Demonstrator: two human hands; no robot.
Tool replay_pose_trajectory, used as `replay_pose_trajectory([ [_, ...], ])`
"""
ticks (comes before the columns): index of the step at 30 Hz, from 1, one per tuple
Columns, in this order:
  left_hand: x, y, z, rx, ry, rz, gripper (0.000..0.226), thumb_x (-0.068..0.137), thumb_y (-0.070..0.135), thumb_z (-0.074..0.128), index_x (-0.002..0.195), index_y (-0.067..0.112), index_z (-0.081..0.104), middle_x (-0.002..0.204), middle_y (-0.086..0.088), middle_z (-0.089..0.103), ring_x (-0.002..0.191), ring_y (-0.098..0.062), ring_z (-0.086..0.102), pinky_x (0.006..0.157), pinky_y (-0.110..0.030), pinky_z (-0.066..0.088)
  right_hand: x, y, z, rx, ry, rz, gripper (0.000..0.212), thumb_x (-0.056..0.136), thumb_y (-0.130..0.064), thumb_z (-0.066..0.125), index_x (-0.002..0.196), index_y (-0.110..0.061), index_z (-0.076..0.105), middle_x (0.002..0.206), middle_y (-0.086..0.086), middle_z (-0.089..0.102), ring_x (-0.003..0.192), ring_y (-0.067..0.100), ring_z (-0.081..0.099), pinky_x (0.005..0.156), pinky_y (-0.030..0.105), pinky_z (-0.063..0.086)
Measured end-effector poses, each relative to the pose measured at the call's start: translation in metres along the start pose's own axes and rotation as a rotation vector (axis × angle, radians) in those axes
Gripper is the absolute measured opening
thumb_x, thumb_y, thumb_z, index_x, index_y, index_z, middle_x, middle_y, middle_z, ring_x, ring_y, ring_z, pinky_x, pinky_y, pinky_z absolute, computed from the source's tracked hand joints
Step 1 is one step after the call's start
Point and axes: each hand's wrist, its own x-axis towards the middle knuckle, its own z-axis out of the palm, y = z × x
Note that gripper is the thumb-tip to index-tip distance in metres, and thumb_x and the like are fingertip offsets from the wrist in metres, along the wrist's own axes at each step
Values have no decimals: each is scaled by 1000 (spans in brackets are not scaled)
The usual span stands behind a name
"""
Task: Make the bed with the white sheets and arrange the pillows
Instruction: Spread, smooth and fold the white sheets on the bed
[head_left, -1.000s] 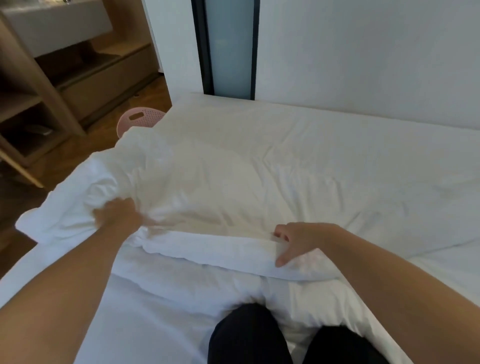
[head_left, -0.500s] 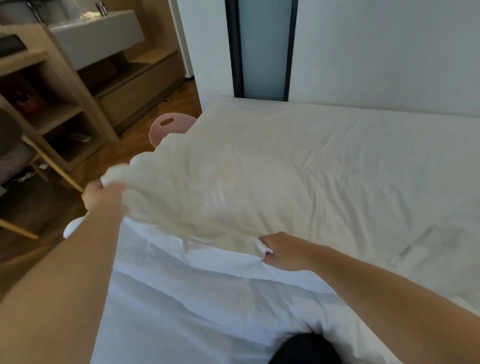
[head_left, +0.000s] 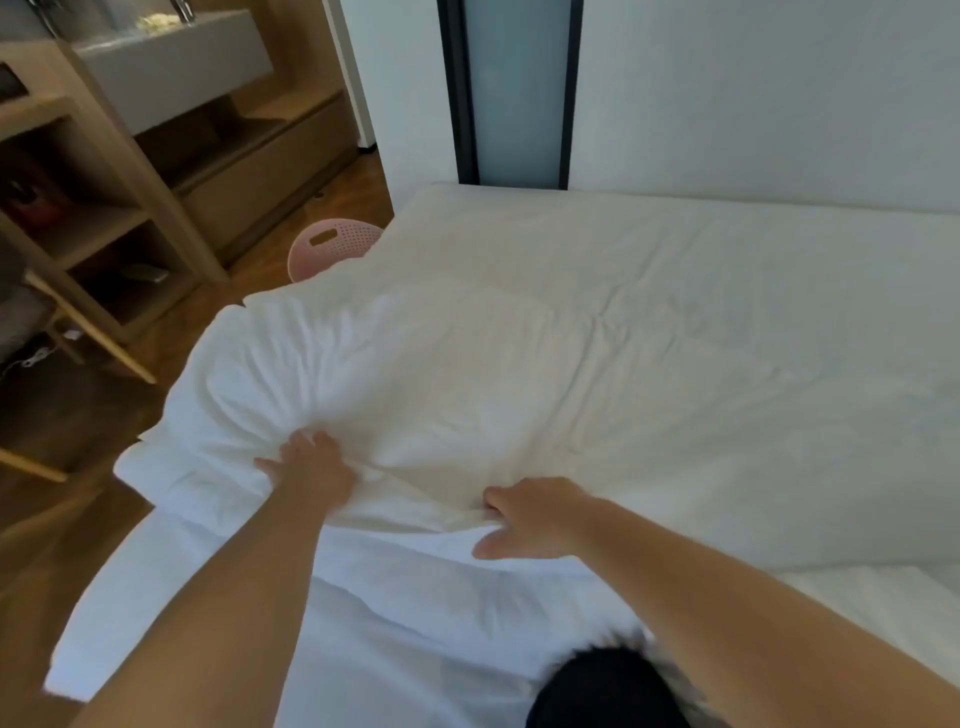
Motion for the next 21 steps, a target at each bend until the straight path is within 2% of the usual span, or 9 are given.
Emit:
replay_pose_trajectory([
  [3, -15, 48, -33, 13, 25, 104, 71, 94, 33, 46, 151, 6, 14, 154, -12, 22, 140, -30, 28, 115, -56, 19, -32, 56, -31, -32, -117, 156, 56, 88, -75, 39, 102, -24, 57, 111, -1, 60, 97, 20, 52, 82, 34, 37],
  [6, -49, 115, -52, -4, 124, 423, 59, 95, 28, 44, 149, 12, 24, 157, -10, 22, 140, -28, 30, 115, -50, 21, -73, 135, -41, -65, -146, 352, 70, 90, -75, 25, 123, -25, 60, 133, -2, 57, 122, 22, 51, 101, 40, 34],
  [9, -94, 195, -50, -95, 72, 828, 48, 98, 38, 42, 141, 16, 38, 149, -6, 35, 132, -27, 40, 107, -41, 34, -124, 210, -37, -259, -148, 497, 48, 101, -52, 29, 135, -28, 53, 144, -4, 49, 136, 19, 40, 115, 52, 14],
  [12, -148, 270, -44, -332, -123, 1058, 40, 95, 55, 40, 104, 20, 57, 112, -5, 58, 101, -26, 55, 82, -37, 42, -179, 264, -30, -457, -145, 561, 33, 97, -31, 39, 127, -29, 52, 131, -7, 57, 132, 15, 43, 114, 62, -2],
  [13, -165, 291, -43, -384, -176, 1095, 44, 93, 60, 41, 100, 20, 58, 104, -4, 59, 96, -26, 56, 79, -38, 42, -195, 274, -29, -536, -136, 578, 33, 94, -28, 40, 124, -29, 53, 125, -8, 59, 128, 15, 46, 114, 61, 1],
  [15, -197, 327, -41, -419, -321, 1115, 60, 84, 70, 47, 121, 24, 55, 119, 3, 58, 109, -21, 56, 85, -35, 43, -226, 283, -33, -648, -122, 590, 27, 91, -27, 40, 111, -31, 57, 117, -8, 63, 115, 16, 54, 109, 50, 19],
  [17, -223, 350, -45, -367, -341, 1166, 66, 78, 70, 57, 130, 29, 49, 122, 9, 54, 112, -17, 54, 85, -30, 41, -254, 284, -43, -674, -47, 578, 20, 90, -28, 37, 93, -28, 57, 106, -4, 67, 99, 18, 61, 93, 35, 32],
  [19, -245, 362, -52, -304, -229, 1291, 40, 81, 55, 64, 109, 28, 55, 104, 11, 58, 98, -16, 56, 76, -29, 42, -277, 277, -45, -665, 15, 609, 27, 89, -31, 37, 94, -23, 63, 104, 1, 68, 96, 22, 64, 84, 29, 43],
  [21, -262, 362, -51, -127, -97, 1422, 19, 84, 37, 63, 96, 25, 53, 96, 7, 60, 94, -19, 57, 71, -30, 42, -297, 267, -23, -565, -25, 644, 35, 90, -34, 39, 107, -19, 66, 112, 5, 66, 103, 26, 63, 80, 29, 44],
])
